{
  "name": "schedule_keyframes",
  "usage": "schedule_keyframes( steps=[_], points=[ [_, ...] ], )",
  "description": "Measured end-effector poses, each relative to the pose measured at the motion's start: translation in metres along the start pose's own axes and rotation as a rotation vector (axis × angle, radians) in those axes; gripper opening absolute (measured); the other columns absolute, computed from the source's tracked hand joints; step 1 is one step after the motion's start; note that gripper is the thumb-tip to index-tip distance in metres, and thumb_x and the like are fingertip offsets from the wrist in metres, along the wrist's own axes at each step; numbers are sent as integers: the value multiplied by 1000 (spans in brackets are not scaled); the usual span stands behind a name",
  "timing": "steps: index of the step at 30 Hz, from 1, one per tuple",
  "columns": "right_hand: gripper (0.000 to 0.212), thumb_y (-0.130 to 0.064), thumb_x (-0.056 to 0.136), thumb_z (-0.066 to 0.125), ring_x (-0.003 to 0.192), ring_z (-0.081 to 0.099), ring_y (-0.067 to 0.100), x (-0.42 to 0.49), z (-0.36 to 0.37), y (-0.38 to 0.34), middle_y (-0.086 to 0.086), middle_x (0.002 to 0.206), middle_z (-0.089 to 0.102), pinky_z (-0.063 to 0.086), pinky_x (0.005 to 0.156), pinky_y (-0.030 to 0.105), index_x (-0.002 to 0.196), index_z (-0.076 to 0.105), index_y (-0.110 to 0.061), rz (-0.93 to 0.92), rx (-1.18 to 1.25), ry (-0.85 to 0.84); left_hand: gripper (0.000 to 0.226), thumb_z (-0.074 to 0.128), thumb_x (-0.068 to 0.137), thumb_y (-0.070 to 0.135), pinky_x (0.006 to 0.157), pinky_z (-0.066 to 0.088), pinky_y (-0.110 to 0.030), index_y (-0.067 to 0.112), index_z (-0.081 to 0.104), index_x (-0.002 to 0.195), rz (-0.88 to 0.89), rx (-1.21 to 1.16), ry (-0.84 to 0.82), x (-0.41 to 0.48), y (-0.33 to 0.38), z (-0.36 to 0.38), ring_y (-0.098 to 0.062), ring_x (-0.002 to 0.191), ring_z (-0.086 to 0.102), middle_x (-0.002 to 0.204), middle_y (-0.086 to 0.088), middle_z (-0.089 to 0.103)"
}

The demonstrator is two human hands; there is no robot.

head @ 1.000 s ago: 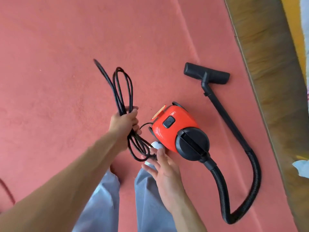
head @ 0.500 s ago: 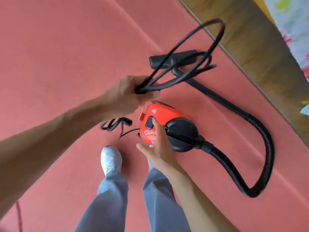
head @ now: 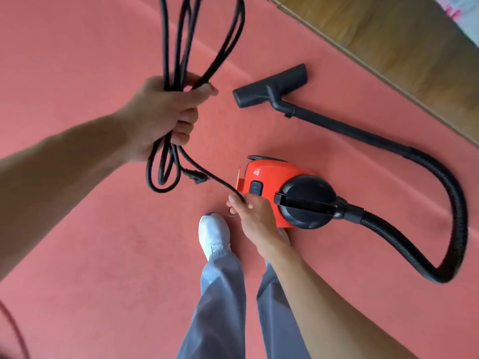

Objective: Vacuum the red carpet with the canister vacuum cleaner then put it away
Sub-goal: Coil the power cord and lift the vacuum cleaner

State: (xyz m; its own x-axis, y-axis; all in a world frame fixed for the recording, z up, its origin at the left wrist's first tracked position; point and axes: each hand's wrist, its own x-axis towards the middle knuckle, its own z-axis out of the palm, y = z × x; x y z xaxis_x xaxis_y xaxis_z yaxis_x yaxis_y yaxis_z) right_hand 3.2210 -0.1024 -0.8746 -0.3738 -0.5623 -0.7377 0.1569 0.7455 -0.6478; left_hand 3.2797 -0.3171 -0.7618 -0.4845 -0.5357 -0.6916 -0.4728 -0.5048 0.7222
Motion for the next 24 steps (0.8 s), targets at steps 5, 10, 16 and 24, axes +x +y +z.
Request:
schedule_keyframes(
  steps=[5, 10, 16, 24],
  points=[
    [10, -13, 87, 71, 61, 60, -2, -2, -33, 13, -12, 63, 66, 42, 60, 13, 78, 68, -14, 50, 121, 215, 26, 75, 87, 38, 50, 39, -25, 17, 69, 102, -34, 799, -181, 7, -39, 35, -14, 57, 50, 68, 1, 56],
    [16, -7, 85, 68, 72, 61, 5, -17, -61, 28, -9, 76, 68, 47, 67, 17, 81, 67, -23, 49, 152, 294, 44, 80, 76, 47, 78, 48, -33, 20, 64, 106, 20, 1061, -354, 3, -74, 89, -25, 96, 63, 99, 0, 70],
    [22, -13, 83, 76, 97, 66, 7, -40, -82, 57, -3, 104, 74, 47, 85, 23, 105, 72, -11, 59, 261, 296, 61, 76, 81, 46, 70, 36, -33, 18, 45, 125, 202, 1443, -506, -3, -104, 151, -31, 105, 61, 111, -8, 65],
    [22, 4, 99, 42, 84, 63, 23, -35, -99, 94, 18, 103, 62, 59, 74, 31, 117, 54, 10, 258, 656, 417, 26, 52, 92, 14, 69, 35, -36, 14, 52, 118, 513, 1501, -341, 6, -129, 190, -28, 108, 53, 118, -8, 52]
  ],
)
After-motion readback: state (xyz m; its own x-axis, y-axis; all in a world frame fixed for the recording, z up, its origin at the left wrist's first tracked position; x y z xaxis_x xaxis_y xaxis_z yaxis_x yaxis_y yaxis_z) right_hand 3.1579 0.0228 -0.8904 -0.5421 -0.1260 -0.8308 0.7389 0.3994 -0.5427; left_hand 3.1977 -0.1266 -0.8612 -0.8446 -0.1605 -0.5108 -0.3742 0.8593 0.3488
